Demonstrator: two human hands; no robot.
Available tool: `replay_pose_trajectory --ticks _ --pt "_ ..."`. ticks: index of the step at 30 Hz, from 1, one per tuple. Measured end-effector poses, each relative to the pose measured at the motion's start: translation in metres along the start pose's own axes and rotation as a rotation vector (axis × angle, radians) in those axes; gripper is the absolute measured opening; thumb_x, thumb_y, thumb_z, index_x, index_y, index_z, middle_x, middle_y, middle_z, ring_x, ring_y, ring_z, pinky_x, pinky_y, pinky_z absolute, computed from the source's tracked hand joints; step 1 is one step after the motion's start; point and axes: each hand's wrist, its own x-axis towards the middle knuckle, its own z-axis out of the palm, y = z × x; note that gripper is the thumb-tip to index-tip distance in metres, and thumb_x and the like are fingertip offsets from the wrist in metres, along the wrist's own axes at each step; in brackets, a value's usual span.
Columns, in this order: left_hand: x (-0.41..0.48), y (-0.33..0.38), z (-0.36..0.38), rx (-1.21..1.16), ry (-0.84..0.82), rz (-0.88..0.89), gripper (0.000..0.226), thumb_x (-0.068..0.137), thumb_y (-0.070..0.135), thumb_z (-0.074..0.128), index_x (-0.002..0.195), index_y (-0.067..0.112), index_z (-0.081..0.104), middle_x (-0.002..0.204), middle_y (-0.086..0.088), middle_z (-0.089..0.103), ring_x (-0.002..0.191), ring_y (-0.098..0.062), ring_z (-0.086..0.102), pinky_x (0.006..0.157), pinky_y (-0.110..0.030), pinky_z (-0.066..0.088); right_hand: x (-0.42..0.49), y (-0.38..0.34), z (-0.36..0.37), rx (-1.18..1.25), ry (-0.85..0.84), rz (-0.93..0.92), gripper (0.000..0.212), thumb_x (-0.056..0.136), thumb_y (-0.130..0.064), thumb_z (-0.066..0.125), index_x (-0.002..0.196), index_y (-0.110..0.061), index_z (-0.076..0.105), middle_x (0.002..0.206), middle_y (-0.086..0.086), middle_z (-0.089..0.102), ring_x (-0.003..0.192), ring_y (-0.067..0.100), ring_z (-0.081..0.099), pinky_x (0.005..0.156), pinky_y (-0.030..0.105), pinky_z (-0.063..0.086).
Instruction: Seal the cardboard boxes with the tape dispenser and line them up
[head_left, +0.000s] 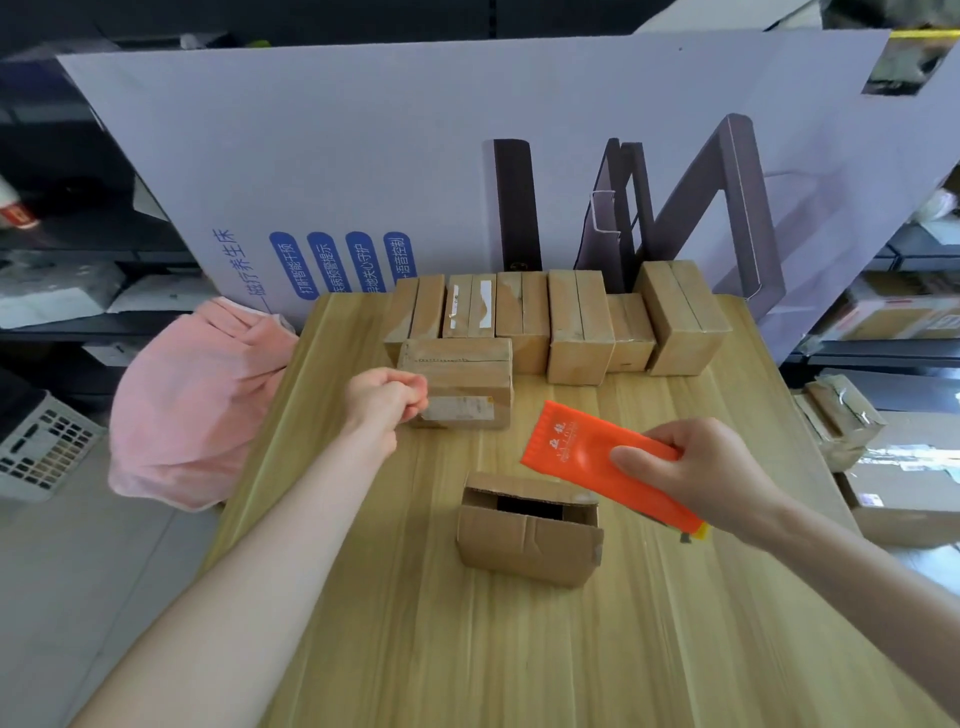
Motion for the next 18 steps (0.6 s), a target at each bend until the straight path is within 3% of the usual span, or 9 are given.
replay_pose_trajectory --ticks 3,8,18 --pt "0.001 -0.034 -0.008 -0.004 0.025 -0.049 0.012 0.079 -0.005 0.071 0.077 0.005 0.064 0.074 -0.009 0.069 0.061 -0.015 0.064 0.055 -0.021 0.049 0.006 0.018 -0.002 -0.115 -0.086 0.069 0.03 0.08 -0.041 0.074 0.072 -0.012 0.072 0.058 0.003 0.069 0.04 0.009 0.059 0.036 0.024 0.045" --pt "-0.008 -0.081 -0.009 -0.063 0.063 -0.114 0.01 0.078 -0.001 0.075 0.083 0.001 0.066 0.07 -0.01 0.069 0.06 -0.018 0.063 0.062 -0.026 0.053 0.031 0.037 0.012 -0.366 -0.153 0.129 0.034 0.077 -0.054 0.07 0.067 -0.022 0.067 0.064 -0.008 0.065 0.061 0.009 0.063 0.051 0.024 0.046" --pt "0.003 -0.128 0.007 -0.089 0.134 -0.209 0.01 0.078 0.0 0.074 0.082 0.001 0.065 0.067 -0.011 0.069 0.053 -0.017 0.057 0.056 -0.024 0.051 0.068 0.063 0.061 -0.647 -0.185 0.191 0.047 0.077 -0.069 0.059 0.085 -0.024 0.068 0.075 -0.009 0.063 0.068 0.008 0.06 0.055 0.025 0.048"
